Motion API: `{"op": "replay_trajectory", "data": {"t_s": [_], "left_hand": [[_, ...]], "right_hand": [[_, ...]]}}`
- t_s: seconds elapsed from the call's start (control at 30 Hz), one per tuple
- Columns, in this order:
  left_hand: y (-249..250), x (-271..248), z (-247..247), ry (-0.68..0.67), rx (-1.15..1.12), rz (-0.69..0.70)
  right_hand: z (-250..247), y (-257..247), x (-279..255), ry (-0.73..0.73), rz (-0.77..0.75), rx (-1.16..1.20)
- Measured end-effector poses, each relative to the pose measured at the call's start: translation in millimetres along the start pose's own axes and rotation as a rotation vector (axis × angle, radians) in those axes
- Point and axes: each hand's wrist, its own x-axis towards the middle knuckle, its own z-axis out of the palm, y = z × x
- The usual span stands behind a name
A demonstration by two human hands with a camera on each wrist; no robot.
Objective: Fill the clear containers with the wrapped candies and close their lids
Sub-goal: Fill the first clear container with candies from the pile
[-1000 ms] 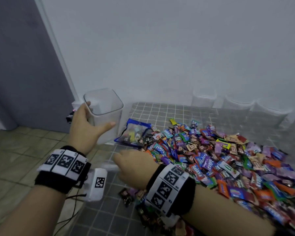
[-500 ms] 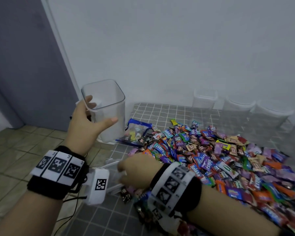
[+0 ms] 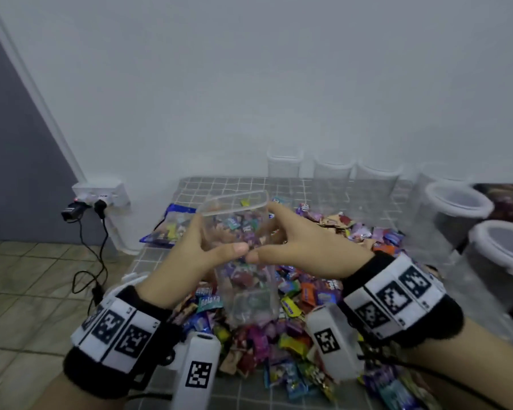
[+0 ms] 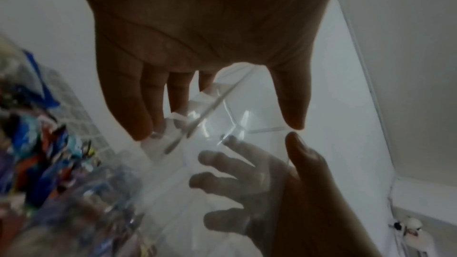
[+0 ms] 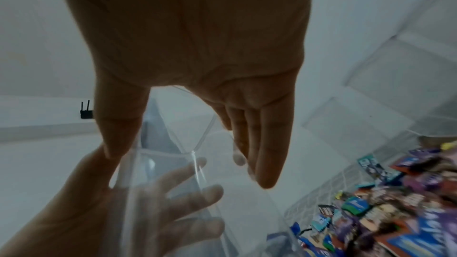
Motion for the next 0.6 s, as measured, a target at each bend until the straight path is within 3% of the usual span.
{"op": "replay_trajectory", "data": {"t_s": [0.3,0.43,0.6], "left_hand": [[-26.6,-32.7,27.7,-0.352,0.033,-0.352],[-30.5,-41.2,33.8,-0.352,0.055,-0.411],[-27.6,-42.4,36.9,-0.302,0.009,-0.328]], "right_hand": [[19.3,49.1,-50.8,-0.145,0.259,0.184],[23.6,50.7,-62.5,-0.182,0.314,0.196],[21.7,43.6,-65.5,-0.127,0.263,0.065]]}}
